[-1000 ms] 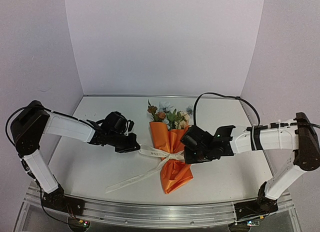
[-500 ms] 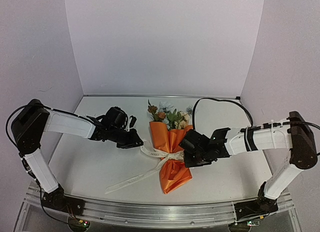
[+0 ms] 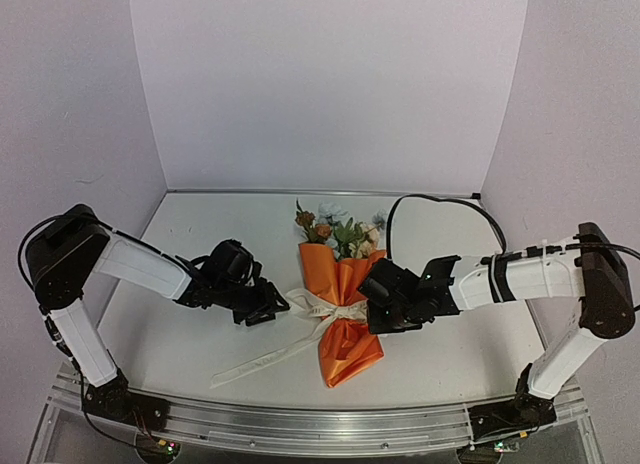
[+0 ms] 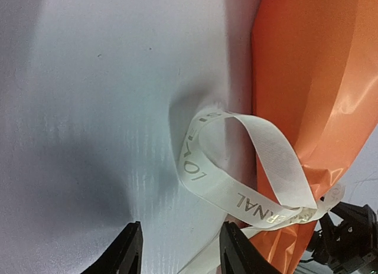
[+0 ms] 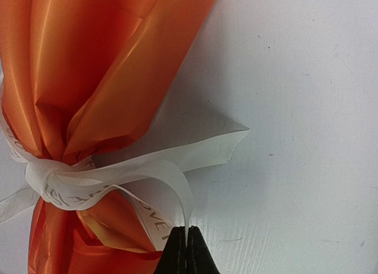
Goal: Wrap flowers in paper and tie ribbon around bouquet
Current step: Tie the half-tied ribbon around the folded bouquet.
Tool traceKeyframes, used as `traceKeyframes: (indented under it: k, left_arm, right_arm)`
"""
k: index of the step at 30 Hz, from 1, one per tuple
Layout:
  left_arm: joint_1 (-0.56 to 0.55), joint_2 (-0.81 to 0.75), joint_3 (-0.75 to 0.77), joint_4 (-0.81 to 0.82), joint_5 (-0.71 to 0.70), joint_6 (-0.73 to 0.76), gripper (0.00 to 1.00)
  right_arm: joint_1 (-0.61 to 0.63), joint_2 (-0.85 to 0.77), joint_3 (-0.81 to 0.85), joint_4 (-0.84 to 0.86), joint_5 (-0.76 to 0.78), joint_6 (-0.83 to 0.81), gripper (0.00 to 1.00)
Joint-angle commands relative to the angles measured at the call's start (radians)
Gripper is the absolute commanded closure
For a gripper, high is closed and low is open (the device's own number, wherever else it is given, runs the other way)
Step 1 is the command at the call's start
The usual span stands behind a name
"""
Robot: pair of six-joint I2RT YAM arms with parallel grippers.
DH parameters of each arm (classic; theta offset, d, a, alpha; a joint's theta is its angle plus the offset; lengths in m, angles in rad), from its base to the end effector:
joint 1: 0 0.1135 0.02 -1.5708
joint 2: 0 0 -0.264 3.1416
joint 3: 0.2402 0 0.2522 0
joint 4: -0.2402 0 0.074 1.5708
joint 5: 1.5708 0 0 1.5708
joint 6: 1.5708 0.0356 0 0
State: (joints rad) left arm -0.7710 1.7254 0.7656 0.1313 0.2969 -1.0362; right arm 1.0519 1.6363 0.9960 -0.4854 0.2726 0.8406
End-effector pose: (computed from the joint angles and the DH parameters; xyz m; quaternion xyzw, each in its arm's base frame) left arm 0.2247 -0.2328 0.1285 -0.0687 0.9207 -0.3671 0.1137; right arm 0.1651 0.2698 0.1810 -0.0721 0.9641 0.0999 0.2354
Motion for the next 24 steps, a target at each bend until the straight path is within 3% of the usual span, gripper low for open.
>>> traceKeyframes:
  k: [1,6,9,24]
  left_arm:
    - [-0.014,-0.045,-0.035,0.152,-0.019,-0.257,0.52]
    - [-0.069,0.03,-0.131,0.395,-0.012,-0.643,0.5]
    - [-0.122,0.091,-0.132,0.531,-0.038,-0.8,0.49]
    - [-0.188,0.247,-0.049,0.621,-0.26,-0.995,0.54]
  right_arm:
    - [-0.001,-0.031,0.026,0.011,0.047,0.009,1.0]
    - [0.0,-0.035,0.029,0.011,0.056,-0.003,1.0]
    - [-0.001,-0.051,0.012,0.012,0.065,-0.007,1.0]
    - [-0.001,-0.096,-0.024,0.017,0.085,-0.027,1.0]
